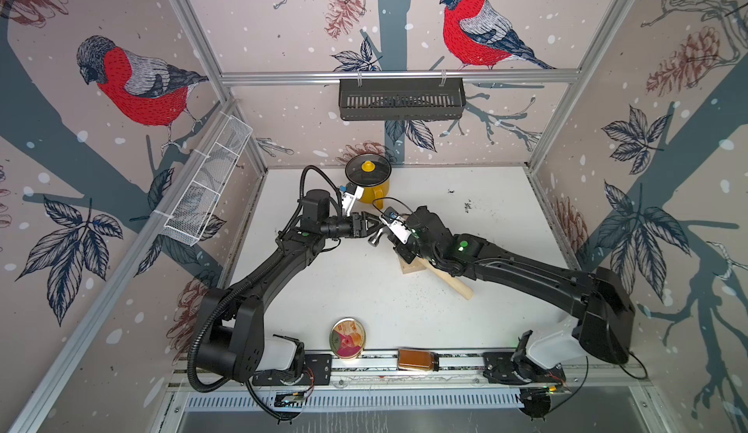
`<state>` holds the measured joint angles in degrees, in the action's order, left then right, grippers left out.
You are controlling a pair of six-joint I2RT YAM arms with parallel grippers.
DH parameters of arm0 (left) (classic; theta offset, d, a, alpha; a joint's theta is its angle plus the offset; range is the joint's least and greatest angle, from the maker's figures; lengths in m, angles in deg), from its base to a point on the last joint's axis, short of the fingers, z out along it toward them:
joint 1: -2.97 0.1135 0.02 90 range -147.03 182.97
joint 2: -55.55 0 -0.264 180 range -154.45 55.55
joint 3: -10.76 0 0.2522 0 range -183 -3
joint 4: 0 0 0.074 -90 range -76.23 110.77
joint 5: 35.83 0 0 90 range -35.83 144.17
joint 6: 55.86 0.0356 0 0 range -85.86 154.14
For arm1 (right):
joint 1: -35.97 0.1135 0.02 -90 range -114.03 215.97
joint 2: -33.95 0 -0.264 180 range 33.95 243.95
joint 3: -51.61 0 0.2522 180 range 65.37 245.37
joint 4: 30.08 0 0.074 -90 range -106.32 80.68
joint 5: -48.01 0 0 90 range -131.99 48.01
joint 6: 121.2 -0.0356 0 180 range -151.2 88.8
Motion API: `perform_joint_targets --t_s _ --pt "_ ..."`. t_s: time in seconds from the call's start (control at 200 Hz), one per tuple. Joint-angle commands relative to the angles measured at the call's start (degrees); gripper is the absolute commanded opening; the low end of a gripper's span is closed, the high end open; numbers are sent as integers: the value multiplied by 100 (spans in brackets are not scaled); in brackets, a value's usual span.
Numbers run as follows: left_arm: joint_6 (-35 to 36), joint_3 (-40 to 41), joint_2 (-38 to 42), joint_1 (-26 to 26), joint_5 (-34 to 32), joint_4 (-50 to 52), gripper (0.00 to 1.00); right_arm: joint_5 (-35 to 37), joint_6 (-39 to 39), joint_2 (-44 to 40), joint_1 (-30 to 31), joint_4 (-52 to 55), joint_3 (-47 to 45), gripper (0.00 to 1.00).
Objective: Use a claw hammer to pull out a nail
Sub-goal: Pick up the hammer at the center of the board.
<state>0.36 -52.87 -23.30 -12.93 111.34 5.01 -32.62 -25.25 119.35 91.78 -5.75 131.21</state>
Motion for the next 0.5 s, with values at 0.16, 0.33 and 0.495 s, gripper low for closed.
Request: perform_joint_targets --t_s 0.16,0.33,0.495 --pt "-53 0 -25 -63 209 -355 63 207 114 2 43 -395 146 1" --pt "-19 -4 -58 -118 215 -331 62 215 175 -15 52 -369 162 1" --pt "-8 -8 -52 -163 238 -327 62 250 213 36 53 -355 246 0"
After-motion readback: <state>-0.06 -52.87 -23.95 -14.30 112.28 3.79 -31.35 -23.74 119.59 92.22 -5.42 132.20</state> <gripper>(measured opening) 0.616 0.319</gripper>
